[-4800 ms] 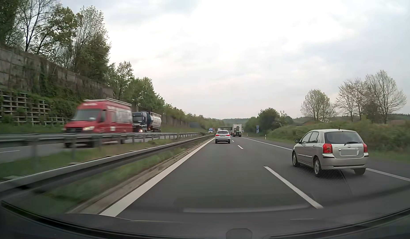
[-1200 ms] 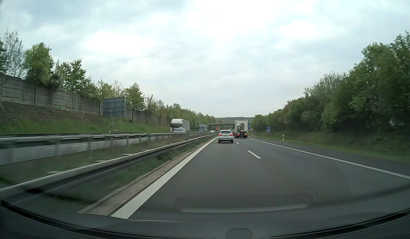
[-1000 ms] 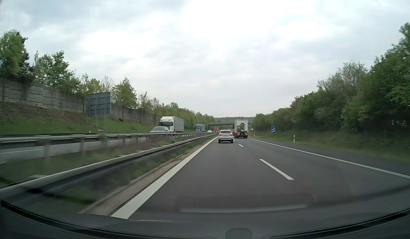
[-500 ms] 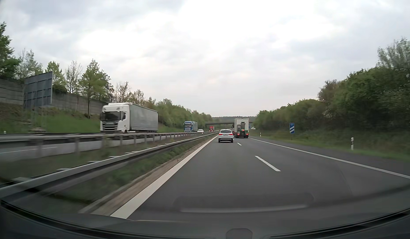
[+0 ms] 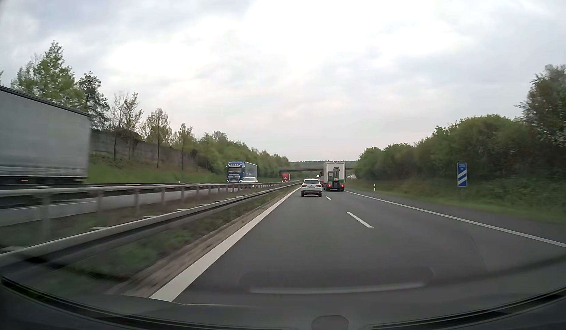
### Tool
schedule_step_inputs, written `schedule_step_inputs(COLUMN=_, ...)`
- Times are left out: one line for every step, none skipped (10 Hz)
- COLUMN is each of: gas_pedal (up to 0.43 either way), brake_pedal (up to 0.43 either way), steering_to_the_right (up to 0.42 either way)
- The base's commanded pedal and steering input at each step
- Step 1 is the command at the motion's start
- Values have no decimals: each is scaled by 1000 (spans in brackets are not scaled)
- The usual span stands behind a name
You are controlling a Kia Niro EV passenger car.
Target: Follow the waypoints while adhering to traffic rules and regulations
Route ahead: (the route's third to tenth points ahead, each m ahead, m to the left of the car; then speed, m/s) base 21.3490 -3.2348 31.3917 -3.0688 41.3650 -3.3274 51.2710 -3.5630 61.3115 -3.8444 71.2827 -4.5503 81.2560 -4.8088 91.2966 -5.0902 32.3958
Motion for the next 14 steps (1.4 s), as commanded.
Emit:
schedule_step_inputs(gas_pedal=67, brake_pedal=0, steering_to_the_right=2)
schedule_step_inputs(gas_pedal=67, brake_pedal=0, steering_to_the_right=2)
schedule_step_inputs(gas_pedal=67, brake_pedal=0, steering_to_the_right=2)
schedule_step_inputs(gas_pedal=79, brake_pedal=0, steering_to_the_right=2)
schedule_step_inputs(gas_pedal=87, brake_pedal=0, steering_to_the_right=2)
schedule_step_inputs(gas_pedal=98, brake_pedal=0, steering_to_the_right=2)
schedule_step_inputs(gas_pedal=118, brake_pedal=0, steering_to_the_right=2)
schedule_step_inputs(gas_pedal=138, brake_pedal=0, steering_to_the_right=1)
schedule_step_inputs(gas_pedal=157, brake_pedal=0, steering_to_the_right=1)
schedule_step_inputs(gas_pedal=169, brake_pedal=0, steering_to_the_right=1)
schedule_step_inputs(gas_pedal=169, brake_pedal=0, steering_to_the_right=1)
schedule_step_inputs(gas_pedal=169, brake_pedal=0, steering_to_the_right=1)
schedule_step_inputs(gas_pedal=169, brake_pedal=0, steering_to_the_right=1)
schedule_step_inputs(gas_pedal=177, brake_pedal=0, steering_to_the_right=1)
